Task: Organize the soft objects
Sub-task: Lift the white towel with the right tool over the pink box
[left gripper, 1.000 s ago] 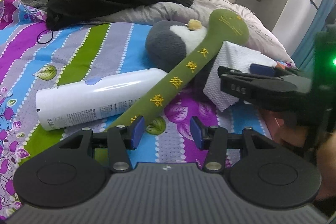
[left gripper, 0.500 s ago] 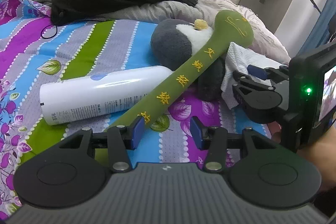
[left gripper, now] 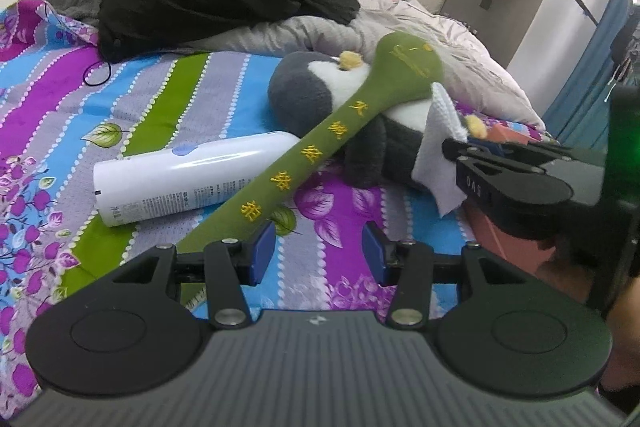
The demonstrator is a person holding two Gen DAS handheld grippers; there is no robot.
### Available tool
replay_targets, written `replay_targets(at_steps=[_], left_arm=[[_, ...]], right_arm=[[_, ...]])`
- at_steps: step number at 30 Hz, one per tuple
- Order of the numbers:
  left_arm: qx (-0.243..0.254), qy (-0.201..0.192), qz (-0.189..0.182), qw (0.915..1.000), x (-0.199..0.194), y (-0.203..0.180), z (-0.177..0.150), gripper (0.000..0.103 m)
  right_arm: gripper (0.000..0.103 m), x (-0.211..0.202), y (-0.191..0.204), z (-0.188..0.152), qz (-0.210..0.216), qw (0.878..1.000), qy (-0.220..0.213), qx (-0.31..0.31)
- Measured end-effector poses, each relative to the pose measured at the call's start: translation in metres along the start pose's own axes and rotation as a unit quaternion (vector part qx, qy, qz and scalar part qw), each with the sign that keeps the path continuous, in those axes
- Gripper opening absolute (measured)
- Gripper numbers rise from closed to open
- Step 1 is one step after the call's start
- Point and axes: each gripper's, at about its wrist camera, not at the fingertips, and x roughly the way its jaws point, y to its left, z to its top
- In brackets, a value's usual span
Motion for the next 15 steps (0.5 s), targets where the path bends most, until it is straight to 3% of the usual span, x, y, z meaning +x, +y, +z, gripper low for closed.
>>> replay_targets(at_steps=[15], left_arm=[[0.037,0.008,-0.013,0.9992,-0.090,-0.033,-0.017,0.054]], right_arm=[[0.012,-0.106,-0.020,-0.019,0.028,0.995,0.024,0.093]])
